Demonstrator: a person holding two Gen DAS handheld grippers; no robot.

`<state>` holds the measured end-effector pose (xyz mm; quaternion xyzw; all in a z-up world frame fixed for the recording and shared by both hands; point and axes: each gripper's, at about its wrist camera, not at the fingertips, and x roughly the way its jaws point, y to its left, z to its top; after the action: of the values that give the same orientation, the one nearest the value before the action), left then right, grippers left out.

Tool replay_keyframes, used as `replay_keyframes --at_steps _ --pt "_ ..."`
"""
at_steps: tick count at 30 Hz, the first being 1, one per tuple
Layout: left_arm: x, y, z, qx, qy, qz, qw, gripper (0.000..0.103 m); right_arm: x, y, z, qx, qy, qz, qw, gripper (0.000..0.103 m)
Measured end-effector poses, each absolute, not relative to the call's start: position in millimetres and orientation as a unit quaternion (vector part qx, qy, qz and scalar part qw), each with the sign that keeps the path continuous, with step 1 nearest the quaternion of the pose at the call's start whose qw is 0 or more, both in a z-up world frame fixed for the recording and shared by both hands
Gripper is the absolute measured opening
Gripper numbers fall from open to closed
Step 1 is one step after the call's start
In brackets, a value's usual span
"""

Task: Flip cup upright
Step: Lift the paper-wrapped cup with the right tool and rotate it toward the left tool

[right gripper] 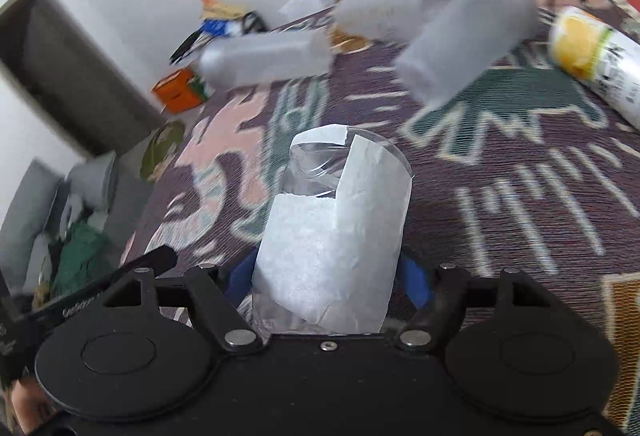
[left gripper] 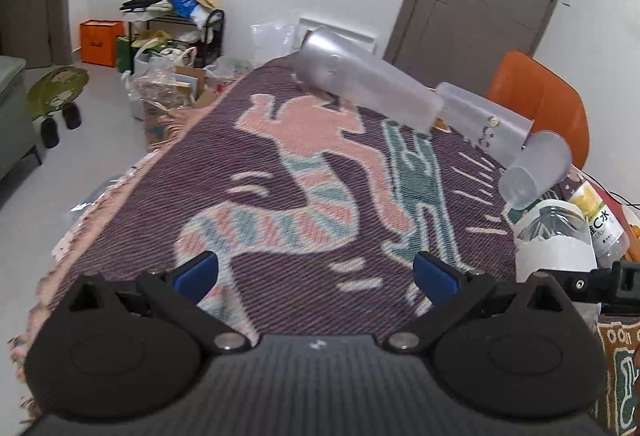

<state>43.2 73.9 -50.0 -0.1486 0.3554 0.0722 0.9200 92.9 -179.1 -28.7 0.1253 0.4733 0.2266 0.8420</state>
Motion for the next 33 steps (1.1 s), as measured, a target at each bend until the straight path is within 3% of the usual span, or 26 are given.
replay_keyframes --at_steps 16,21,26,33 --pt "1 89 -53 -0.156 0.359 0.094 0.915 0.103 48 -129 -22 0.065 0.494 0.302 0.813 0.072" --pt "-6 89 -52 -0.153 0.358 0.094 0.916 0.103 41 -129 -29 0.062 0.503 0.292 0.811 0.077" --pt "-6 87 -51 -0.157 0.360 0.085 0.916 0.103 37 -141 -22 0.075 0.484 0.286 0.824 0.091" --pt "5 75 -40 -0.148 0.367 0.046 0.917 0.103 34 -168 -14 0.097 0.449 0.259 0.849 0.092"
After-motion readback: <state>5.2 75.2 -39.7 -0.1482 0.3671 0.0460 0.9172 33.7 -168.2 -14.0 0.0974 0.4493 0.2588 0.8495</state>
